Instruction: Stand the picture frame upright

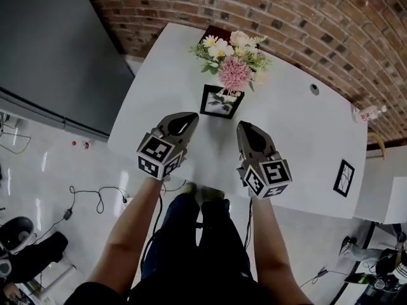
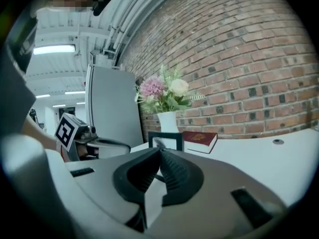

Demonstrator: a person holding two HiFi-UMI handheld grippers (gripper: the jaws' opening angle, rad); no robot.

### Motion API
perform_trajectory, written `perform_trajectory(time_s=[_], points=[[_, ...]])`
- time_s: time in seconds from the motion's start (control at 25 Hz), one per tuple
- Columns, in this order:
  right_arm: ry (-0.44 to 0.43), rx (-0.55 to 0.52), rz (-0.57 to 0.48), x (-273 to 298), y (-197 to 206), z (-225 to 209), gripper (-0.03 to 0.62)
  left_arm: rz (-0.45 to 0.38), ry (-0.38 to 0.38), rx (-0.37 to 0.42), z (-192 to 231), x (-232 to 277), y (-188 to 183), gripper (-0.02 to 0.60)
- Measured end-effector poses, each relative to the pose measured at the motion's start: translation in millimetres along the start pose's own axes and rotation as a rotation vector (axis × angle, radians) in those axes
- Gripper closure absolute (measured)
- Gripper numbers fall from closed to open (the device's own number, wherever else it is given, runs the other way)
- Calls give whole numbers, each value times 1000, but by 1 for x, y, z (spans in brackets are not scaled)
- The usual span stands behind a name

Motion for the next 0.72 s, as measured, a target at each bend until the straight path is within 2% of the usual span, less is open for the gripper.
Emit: perform_trajectory(time_s=[0.32,0.72], points=[[10,-17,-34,-43,-18,30,589,-58,51,22,-30,-41,-14,580],[-12,-33,-69,-90,-35,47,589,-187,-24,-32,-57,-92,-32,581]])
Point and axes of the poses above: the fingertips, and each gripper's own axes: x forward along the fingers, z to its left, y out of its underside, the point moved 3 cm from there along -x, backward along the fingers, and after that the axes turned 13 degrees about -x, right-handed, at the moved point
